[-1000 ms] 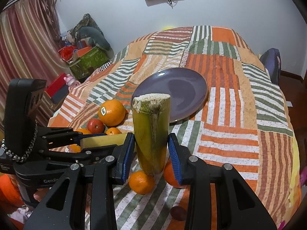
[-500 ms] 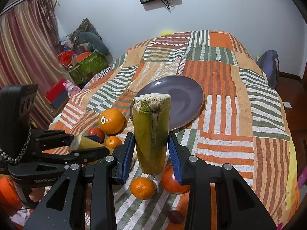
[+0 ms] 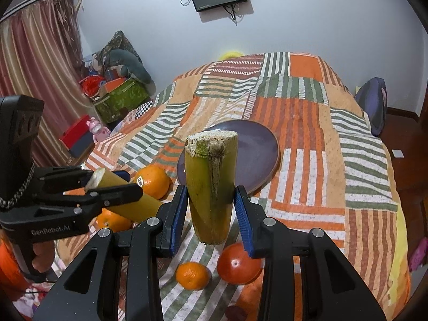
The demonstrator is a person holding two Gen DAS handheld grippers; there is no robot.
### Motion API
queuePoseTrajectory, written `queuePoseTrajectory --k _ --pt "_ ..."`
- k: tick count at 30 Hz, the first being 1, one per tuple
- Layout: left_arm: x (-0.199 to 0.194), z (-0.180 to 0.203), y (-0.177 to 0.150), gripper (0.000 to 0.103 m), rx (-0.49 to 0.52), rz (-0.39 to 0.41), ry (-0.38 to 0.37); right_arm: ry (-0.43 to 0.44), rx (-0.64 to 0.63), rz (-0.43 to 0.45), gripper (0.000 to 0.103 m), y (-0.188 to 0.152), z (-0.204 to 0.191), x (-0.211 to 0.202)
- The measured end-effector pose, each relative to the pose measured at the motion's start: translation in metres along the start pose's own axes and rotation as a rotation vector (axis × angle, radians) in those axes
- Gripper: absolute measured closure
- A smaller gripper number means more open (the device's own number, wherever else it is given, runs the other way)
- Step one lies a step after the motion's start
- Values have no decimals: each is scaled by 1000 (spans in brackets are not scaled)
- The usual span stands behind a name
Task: Organize fruits
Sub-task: 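Lift both corn cobs and carry them toward the purple plate, then lower both corn cobs onto the purple plate and open both tools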
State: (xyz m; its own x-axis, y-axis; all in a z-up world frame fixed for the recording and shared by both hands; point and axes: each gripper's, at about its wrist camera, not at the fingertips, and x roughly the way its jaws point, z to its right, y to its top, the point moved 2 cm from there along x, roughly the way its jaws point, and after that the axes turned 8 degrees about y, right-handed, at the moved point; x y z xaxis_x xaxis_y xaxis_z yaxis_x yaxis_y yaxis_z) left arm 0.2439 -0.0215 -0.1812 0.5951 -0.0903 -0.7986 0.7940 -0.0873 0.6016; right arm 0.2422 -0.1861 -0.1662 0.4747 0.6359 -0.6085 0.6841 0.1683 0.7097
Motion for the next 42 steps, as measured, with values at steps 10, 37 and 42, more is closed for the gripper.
queuePoseTrajectory --k 10,37,42 --pt "14 -10 25 68 -4 10 15 -20 -19 15 70 17 6 6" --pt "90 -12 60 68 16 -81 -44 -49 -108 -119 70 41 25 71" --pt "100 -17 66 68 -3 -95 -62 -52 -124 -156 70 40 26 85"
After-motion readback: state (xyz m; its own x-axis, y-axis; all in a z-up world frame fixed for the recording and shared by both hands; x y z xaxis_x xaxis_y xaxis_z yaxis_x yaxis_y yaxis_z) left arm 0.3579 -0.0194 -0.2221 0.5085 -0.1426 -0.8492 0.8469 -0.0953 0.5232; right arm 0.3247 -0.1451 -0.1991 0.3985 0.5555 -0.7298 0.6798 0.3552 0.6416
